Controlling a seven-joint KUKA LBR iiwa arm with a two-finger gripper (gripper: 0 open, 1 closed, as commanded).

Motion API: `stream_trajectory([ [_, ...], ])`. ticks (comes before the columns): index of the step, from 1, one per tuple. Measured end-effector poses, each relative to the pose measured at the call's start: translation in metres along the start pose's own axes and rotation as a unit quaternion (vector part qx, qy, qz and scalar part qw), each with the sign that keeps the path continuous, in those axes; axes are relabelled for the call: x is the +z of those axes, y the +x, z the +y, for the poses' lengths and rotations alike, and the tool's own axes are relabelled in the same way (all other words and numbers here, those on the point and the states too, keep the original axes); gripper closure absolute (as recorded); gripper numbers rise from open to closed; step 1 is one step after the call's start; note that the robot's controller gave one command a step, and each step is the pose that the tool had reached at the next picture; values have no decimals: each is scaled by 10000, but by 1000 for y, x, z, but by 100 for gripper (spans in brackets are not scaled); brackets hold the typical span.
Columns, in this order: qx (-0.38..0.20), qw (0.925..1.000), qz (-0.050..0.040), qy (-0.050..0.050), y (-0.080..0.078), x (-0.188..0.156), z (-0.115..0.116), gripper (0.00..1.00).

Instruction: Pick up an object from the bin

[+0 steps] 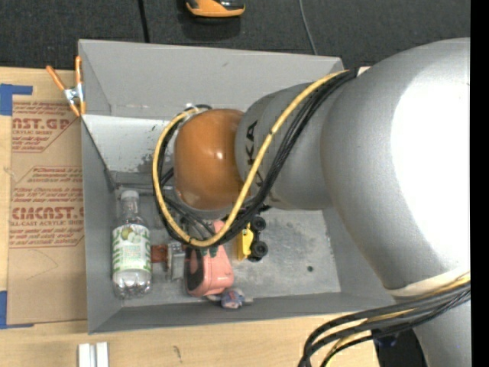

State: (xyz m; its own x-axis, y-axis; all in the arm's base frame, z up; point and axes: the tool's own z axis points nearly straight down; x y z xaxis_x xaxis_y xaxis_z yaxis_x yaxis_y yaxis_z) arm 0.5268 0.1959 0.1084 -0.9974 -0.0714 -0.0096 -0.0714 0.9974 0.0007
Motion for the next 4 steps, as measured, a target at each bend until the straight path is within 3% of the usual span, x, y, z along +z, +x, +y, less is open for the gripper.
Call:
stream_trajectory([
  [1,-67,10000,51,14,23,30,18,0],
  [2,748,9972,52,23,29,37,25,0],
  [3,446,9990,56,86,-14,40,26,100],
  [4,427,9991,59,46,-13,40,31,0],
])
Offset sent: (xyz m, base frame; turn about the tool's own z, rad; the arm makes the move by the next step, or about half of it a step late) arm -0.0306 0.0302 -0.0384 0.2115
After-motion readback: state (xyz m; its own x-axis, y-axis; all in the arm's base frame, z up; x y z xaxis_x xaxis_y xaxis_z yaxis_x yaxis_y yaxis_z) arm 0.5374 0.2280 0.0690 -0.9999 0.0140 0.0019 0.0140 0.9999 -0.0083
